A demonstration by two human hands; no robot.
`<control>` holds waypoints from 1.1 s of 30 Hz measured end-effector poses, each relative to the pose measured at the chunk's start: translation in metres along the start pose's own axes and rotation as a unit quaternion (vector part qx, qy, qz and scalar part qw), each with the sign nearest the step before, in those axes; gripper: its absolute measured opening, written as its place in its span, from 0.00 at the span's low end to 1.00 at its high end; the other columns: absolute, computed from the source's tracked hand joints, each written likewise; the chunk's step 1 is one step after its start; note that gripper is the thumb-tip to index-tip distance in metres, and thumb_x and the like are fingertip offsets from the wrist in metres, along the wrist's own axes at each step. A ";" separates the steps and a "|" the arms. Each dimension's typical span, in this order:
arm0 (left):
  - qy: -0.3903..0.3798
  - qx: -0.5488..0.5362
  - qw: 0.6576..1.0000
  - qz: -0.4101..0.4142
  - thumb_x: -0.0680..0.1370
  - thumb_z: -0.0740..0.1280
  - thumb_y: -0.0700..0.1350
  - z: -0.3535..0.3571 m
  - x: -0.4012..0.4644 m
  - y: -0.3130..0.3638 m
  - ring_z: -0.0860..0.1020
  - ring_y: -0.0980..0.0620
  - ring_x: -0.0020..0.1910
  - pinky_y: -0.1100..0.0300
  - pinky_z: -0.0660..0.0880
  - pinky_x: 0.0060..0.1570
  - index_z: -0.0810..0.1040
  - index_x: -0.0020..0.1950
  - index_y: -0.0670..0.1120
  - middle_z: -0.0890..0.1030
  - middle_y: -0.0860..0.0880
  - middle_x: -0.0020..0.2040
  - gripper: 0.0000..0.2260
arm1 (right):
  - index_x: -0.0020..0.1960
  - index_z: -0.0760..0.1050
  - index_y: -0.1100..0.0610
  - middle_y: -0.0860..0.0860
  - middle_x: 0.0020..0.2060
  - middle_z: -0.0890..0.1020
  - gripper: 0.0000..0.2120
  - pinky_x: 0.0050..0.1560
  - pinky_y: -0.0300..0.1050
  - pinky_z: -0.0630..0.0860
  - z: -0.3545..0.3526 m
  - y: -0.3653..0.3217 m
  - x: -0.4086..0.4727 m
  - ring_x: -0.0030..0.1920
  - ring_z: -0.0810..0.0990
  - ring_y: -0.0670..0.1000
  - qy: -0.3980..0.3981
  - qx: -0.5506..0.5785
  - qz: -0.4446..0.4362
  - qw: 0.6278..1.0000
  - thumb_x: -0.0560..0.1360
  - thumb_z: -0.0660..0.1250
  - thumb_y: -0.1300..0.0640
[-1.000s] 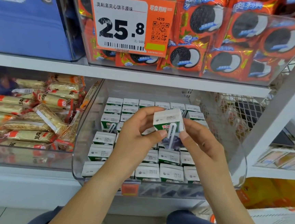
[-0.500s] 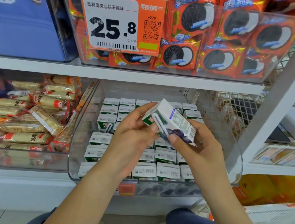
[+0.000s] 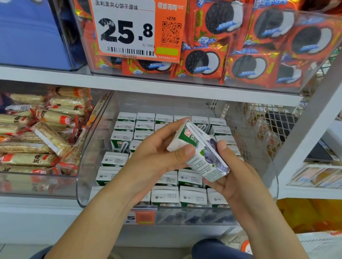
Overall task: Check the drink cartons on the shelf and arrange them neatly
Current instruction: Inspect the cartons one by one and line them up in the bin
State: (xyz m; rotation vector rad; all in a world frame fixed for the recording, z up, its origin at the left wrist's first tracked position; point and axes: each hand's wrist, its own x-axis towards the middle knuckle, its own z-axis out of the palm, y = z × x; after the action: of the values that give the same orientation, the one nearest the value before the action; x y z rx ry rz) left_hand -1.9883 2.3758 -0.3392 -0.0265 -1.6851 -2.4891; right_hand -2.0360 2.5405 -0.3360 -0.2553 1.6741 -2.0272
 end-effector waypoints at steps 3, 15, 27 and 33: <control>0.034 0.038 0.999 0.005 0.63 0.79 0.50 0.002 -0.002 -0.001 0.83 0.52 0.48 0.62 0.79 0.43 0.79 0.57 0.47 0.85 0.50 0.48 0.24 | 0.44 0.85 0.44 0.52 0.44 0.86 0.19 0.40 0.39 0.81 0.001 0.000 -0.001 0.43 0.85 0.49 0.001 -0.009 0.010 1.000 0.62 0.65 0.35; 0.164 0.095 0.980 -0.055 0.59 0.70 0.66 -0.001 0.002 -0.006 0.83 0.56 0.48 0.62 0.78 0.48 0.84 0.48 0.48 0.86 0.51 0.44 0.27 | 0.59 0.78 0.51 0.54 0.50 0.83 0.31 0.52 0.46 0.80 0.007 0.007 0.000 0.50 0.83 0.46 0.016 -0.052 -0.017 0.998 0.57 0.76 0.47; 0.100 0.100 0.987 -0.072 0.66 0.70 0.60 0.000 0.003 -0.006 0.83 0.55 0.48 0.61 0.79 0.50 0.81 0.52 0.54 0.85 0.56 0.44 0.17 | 0.41 0.79 0.50 0.51 0.32 0.84 0.17 0.31 0.40 0.80 -0.002 0.006 0.008 0.31 0.82 0.47 0.095 0.030 0.030 0.995 0.60 0.69 0.40; 0.113 0.118 0.984 -0.071 0.73 0.69 0.55 -0.003 0.003 -0.007 0.83 0.54 0.48 0.60 0.79 0.49 0.81 0.54 0.52 0.85 0.51 0.48 0.13 | 0.48 0.78 0.49 0.51 0.37 0.86 0.23 0.34 0.40 0.80 -0.003 0.010 0.009 0.36 0.84 0.48 0.071 0.012 0.048 0.996 0.62 0.66 0.34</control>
State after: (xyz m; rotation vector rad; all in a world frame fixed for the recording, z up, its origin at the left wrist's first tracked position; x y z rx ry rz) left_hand -1.9916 2.3752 -0.3464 0.3965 -1.9257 -2.2617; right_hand -2.0421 2.5375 -0.3476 -0.0220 1.7101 -2.0350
